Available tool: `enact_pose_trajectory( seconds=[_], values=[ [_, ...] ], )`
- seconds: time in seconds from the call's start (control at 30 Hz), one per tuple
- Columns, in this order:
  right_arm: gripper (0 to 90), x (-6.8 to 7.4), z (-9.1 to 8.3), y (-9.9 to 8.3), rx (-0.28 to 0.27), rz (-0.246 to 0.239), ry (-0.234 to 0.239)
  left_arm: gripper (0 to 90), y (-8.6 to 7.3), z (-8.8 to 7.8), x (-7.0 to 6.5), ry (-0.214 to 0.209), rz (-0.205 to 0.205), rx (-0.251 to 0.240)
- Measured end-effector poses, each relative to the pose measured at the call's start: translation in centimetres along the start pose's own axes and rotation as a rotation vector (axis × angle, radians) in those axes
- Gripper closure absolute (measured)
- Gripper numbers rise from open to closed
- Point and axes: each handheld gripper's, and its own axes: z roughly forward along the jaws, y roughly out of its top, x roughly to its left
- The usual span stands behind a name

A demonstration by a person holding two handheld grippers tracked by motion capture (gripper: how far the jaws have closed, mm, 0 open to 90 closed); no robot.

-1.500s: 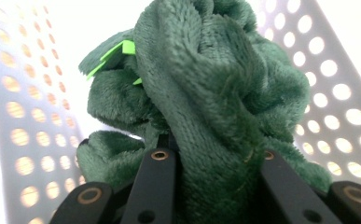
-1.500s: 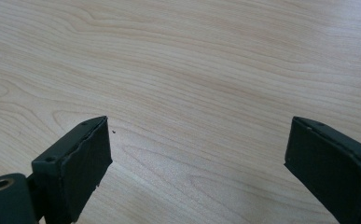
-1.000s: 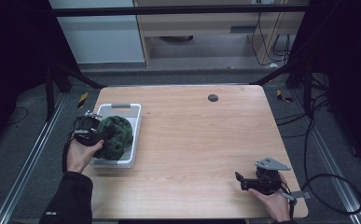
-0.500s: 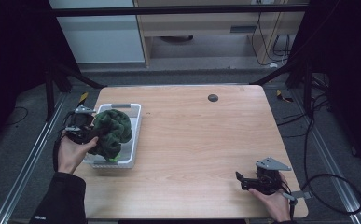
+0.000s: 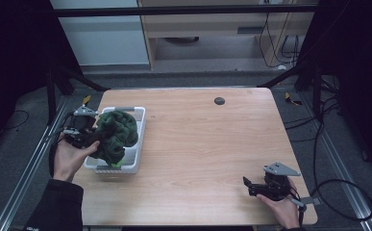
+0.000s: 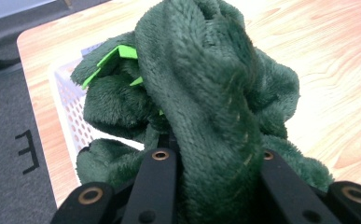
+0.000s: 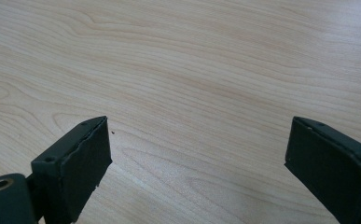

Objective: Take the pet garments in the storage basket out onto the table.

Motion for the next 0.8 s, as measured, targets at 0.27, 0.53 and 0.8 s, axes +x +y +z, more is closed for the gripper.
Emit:
enact_pose_trajectory(
  seconds=[0.27,0.53,0.8],
  values=[
    [6.8,0.0,-0.1,0.0,-0.007,0.005,-0.003,78.9,0.6,-0.9,-1.1,-0.02,0.037,-0.003],
    [6.9,0.0,-0.2,0.1,-0.015,-0.002,-0.007,78.8,1.2,-1.5,-2.5,-0.048,0.079,-0.01],
    [6.7,-0.1,-0.3,0.1,-0.025,-0.01,-0.017,78.8,1.9,-1.4,-4.1,-0.081,0.126,-0.004]
  ],
)
